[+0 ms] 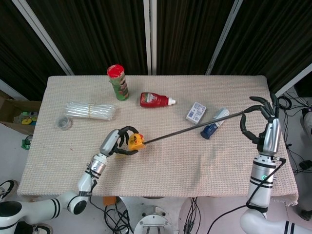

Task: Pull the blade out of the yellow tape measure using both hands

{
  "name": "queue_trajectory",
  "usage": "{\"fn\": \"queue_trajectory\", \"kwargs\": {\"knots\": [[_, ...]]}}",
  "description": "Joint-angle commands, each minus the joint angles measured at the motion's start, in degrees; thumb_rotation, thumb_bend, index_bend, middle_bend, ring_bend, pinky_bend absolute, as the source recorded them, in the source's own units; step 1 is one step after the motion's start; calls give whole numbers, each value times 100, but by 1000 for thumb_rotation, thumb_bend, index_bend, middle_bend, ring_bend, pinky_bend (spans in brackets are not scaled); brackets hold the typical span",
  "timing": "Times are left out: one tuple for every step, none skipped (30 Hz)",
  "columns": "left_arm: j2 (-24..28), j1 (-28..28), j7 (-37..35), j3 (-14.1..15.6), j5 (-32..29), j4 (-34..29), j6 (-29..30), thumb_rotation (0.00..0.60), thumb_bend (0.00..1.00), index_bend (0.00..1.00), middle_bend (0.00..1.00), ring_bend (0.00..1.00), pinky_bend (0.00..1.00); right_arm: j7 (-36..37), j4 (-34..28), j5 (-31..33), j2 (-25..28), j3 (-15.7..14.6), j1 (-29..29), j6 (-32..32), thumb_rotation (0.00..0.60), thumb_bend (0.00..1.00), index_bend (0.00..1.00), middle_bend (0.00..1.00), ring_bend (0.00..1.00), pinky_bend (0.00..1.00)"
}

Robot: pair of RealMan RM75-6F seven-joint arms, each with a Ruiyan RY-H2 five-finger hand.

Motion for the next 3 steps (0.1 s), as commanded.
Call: {"fn": "queue_trajectory", "kwargs": {"knots": [[10,15,-36,17,16,15,-2,600,312,664,654,653,813,48,5,11,20,7,-27,21,600,619,817,323,24,0],[8,17,-40,22,22,22,-3,600,313,664,654,653,813,71,5,14,28,12,-36,27,600,620,818,323,24,0],[4,20,-50,26,27,27,-3,600,312,664,655,653,812,98,9,19,39,17,-47,31,600,622,818,323,24,0]]}}
